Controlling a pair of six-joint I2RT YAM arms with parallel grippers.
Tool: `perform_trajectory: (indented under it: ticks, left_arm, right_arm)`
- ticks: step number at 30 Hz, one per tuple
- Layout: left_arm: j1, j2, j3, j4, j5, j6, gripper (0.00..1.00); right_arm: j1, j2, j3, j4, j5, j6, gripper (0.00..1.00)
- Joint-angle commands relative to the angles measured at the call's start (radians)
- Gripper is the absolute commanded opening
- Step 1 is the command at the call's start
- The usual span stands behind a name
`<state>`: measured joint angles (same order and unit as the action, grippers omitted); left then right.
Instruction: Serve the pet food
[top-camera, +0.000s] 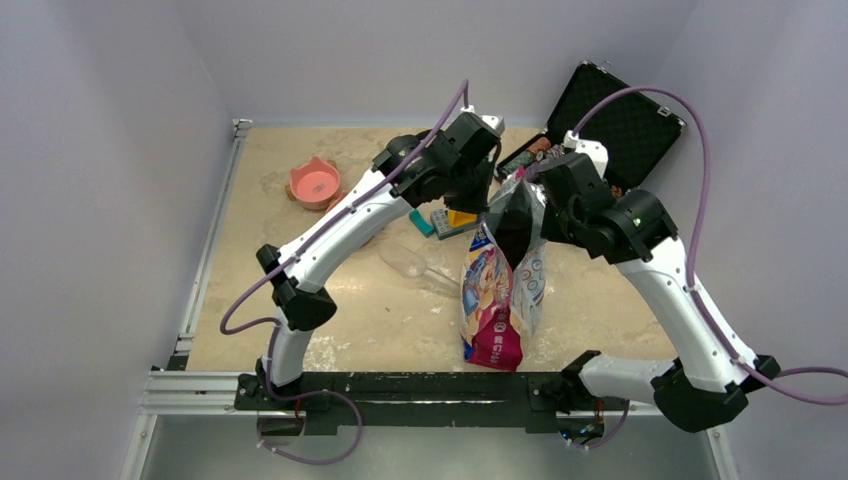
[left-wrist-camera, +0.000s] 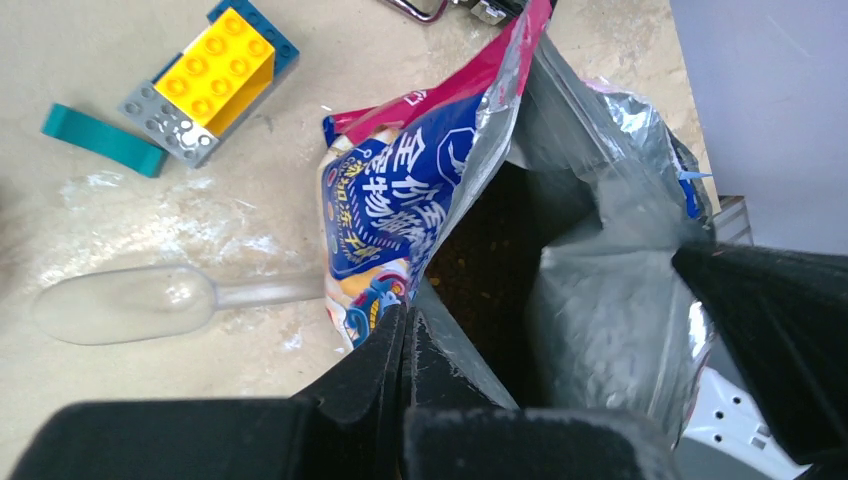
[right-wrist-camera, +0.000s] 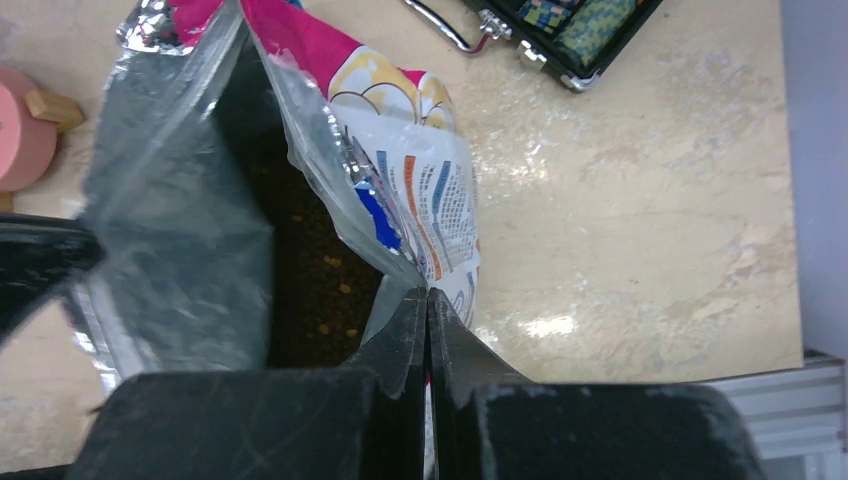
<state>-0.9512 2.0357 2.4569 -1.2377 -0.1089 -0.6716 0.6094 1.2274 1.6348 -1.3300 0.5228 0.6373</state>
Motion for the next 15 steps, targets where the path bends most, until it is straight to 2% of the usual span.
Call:
perform_trajectory:
  ticks: [1,5,7,11,15]
  left_arm:
    - [0.036,-0.135,0.022,0.05,-0.031,0.188,0.0]
    - [0.054,-0.131,0.07,-0.014,0.009,0.277,0.0]
    - [0.071,-0.138,0.071,-0.046,0.017,0.316,0.0]
    - [0.083,-0.141,0.075,-0.094,0.037,0.359,0.0]
    - [0.083,-0.144,0.093,-0.077,0.138,0.287,0.0]
  right_arm:
    - [-0.032,-0.116,-0.048,0.069,0.095,-0.163,0.0]
    - [-0.093,-0.186,-0.123,0.122,0.047,-0.251,0.0]
    - [-0.161,-0.236,-0.168,0.178,-0.015,-0.327,0.0]
    - [-0.175,-0.287,-0.207,0.273,-0.161,-0.445,0.0]
    - [-0.173,-0.223,-0.118,0.212,-0.192,-0.388,0.0]
